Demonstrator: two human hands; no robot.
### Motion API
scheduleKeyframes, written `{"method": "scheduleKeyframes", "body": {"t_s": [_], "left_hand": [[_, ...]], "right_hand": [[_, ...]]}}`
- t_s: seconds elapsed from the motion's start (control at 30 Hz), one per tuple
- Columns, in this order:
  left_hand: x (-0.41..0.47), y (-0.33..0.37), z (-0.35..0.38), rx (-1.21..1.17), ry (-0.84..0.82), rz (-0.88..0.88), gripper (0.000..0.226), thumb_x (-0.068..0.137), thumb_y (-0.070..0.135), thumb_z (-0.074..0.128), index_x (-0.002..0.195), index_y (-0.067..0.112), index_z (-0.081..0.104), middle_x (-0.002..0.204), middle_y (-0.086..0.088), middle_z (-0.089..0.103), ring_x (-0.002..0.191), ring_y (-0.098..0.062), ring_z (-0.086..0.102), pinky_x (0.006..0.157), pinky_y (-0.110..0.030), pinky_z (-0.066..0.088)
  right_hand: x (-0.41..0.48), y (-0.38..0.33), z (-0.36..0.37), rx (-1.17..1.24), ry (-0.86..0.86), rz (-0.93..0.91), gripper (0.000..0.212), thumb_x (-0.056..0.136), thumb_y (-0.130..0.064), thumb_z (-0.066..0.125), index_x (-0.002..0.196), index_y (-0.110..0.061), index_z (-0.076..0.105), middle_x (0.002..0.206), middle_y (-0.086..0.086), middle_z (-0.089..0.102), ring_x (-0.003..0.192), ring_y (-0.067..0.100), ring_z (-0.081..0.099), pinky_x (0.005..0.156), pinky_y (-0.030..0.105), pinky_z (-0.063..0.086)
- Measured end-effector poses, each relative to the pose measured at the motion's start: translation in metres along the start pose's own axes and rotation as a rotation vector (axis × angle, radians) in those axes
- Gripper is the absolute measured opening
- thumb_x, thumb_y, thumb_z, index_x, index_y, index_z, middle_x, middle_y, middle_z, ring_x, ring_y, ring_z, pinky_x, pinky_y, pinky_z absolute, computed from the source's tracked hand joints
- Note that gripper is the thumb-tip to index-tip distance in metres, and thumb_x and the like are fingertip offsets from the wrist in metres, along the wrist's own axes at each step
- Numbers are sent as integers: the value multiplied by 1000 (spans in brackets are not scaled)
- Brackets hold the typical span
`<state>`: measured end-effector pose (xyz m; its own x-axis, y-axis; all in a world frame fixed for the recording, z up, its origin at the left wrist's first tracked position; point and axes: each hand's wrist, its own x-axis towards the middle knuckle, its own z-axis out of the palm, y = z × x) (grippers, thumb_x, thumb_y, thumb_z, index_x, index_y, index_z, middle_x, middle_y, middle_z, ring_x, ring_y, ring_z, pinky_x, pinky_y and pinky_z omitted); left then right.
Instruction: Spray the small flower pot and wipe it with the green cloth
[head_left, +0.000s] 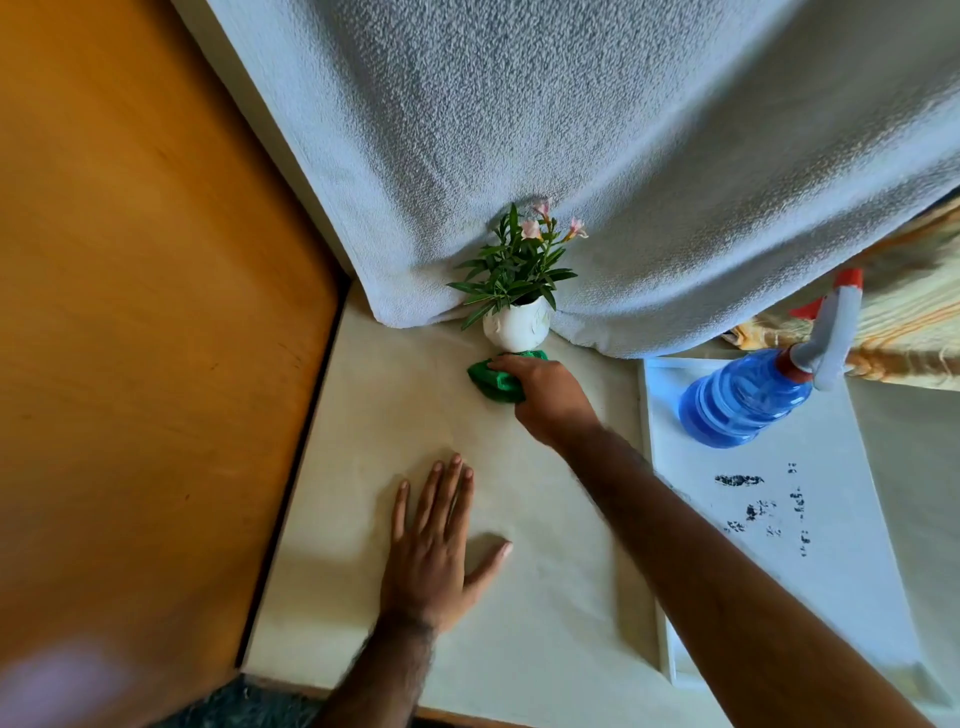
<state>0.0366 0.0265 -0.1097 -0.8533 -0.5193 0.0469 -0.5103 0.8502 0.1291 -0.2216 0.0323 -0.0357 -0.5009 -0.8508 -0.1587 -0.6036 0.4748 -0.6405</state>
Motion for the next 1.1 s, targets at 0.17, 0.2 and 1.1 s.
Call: {"method": "scheduleKeyframes", "body": {"t_s": [0.17, 0.2, 1.1], "left_hand": [[-1, -4, 3, 7, -46, -11, 99, 96, 79, 38, 168, 13, 21, 178, -8, 20, 164, -28, 19, 127, -63, 30], [-1, -6, 4, 2, -53, -12, 100, 96, 79, 38, 168, 13, 21, 178, -8, 19, 164, -28, 19, 127, -63, 29], [-1, -1, 4, -2, 51, 30, 93, 96, 72, 45, 163, 8, 35, 172, -12, 34, 159, -30, 33, 125, -64, 29]], "right_hand": [[1, -20, -34, 67, -228, 229, 32, 87, 2, 52, 111, -7, 71, 102, 14, 69, 79, 22, 69, 60, 24, 56], [-9, -21, -41, 58, -270, 219, 30, 87, 3, 53, 109, -6, 71, 99, 11, 68, 72, 16, 67, 55, 21, 54], [-257, 134, -30, -460, 122, 171, 87, 79, -22, 57, 157, -1, 25, 166, 16, 18, 156, 30, 10, 128, 37, 5]]}}
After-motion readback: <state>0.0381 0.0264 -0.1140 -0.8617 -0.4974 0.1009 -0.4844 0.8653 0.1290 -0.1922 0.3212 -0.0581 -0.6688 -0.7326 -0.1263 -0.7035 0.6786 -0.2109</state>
